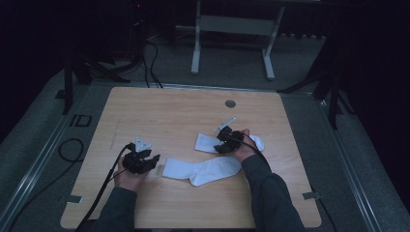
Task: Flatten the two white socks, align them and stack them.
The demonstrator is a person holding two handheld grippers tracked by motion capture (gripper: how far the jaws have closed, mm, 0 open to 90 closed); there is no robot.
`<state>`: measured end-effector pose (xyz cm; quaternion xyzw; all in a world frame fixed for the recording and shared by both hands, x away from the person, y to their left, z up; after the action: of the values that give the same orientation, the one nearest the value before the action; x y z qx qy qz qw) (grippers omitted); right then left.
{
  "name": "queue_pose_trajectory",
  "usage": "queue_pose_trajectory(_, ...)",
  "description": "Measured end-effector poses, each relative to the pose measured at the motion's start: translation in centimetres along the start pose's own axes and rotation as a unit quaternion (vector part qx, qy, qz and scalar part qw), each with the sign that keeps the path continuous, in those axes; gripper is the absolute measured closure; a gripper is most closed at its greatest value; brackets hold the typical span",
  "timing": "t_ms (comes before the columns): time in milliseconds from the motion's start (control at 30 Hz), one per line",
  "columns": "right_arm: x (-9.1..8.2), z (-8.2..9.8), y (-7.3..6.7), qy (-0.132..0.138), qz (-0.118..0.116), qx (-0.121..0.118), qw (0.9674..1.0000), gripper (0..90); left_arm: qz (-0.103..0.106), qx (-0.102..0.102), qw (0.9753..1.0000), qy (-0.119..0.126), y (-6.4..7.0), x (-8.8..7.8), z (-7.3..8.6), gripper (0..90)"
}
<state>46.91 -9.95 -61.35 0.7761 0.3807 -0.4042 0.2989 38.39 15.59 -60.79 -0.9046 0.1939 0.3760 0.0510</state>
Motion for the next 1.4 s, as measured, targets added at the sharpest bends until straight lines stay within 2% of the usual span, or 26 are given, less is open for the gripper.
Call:
queue_pose_trajectory(300, 0.1, -1.1, -0.5, 0.012, -0.014, -0.016, 0.9997, 48.0, 0.000, 0.000, 1.0000, 0.000, 0.0, 0.0, 0.0, 57.6)
queue_pose_trajectory(400, 0.6, -1.3, -0.6, 0.005, -0.017, -0.018, 0.9997, 48.1, 0.000, 0.000, 1.0000, 0.000, 0.0, 0.0, 0.0, 57.6)
queue_pose_trajectory(533, 1.3, -0.9, -0.7, -0.006, -0.021, -0.013, 0.9997, 48.0, 0.000, 0.000, 1.0000, 0.000, -0.1, 0.0, 0.0, 57.5)
queue_pose_trajectory(667, 1.4, -0.9, -0.6, -0.003, -0.025, -0.011, 0.9996, 48.1, 0.000, 0.000, 1.0000, -0.001, 0.0, 0.0, 0.0, 57.5)
queue_pose_trajectory(867, 1.7, -0.8, -0.5, -0.002, -0.040, 0.006, 0.9992, 50.0, 0.000, -0.001, 1.0000, -0.001, 0.0, 0.0, 0.0, 57.5)
queue_pose_trajectory(967, 1.7, -0.8, -0.5, -0.002, -0.048, 0.012, 0.9988, 53.8, 0.000, 0.000, 1.0000, -0.002, 0.0, 0.1, 0.1, 57.5)
queue_pose_trajectory(1133, 1.7, -0.8, -0.2, 0.000, -0.048, 0.014, 0.9987, 68.3, 0.000, 0.000, 1.0000, -0.002, 0.0, 0.0, 0.1, 57.5)
queue_pose_trajectory(1267, 1.6, -0.9, -0.4, -0.003, -0.042, 0.000, 0.9991, 80.4, 0.000, 0.000, 1.0000, -0.002, 0.0, 0.0, 0.0, 57.5)
queue_pose_trajectory(1400, 1.5, -1.0, -0.6, -0.005, -0.031, -0.016, 0.9994, 83.4, -0.001, 0.000, 1.0000, -0.002, -0.1, 0.0, 0.0, 57.4)
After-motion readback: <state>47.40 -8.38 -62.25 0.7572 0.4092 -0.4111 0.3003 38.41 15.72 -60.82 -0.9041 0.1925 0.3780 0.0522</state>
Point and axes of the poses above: each handheld gripper's, and its own axes: x roughly forward along the jaws, z roughly out of its underside, y roughly to its right, the point moved 10 cm from there along x, roughly forward along the jaws, and after that the axes turned 5 degrees about -x, right-handed, at the moved point
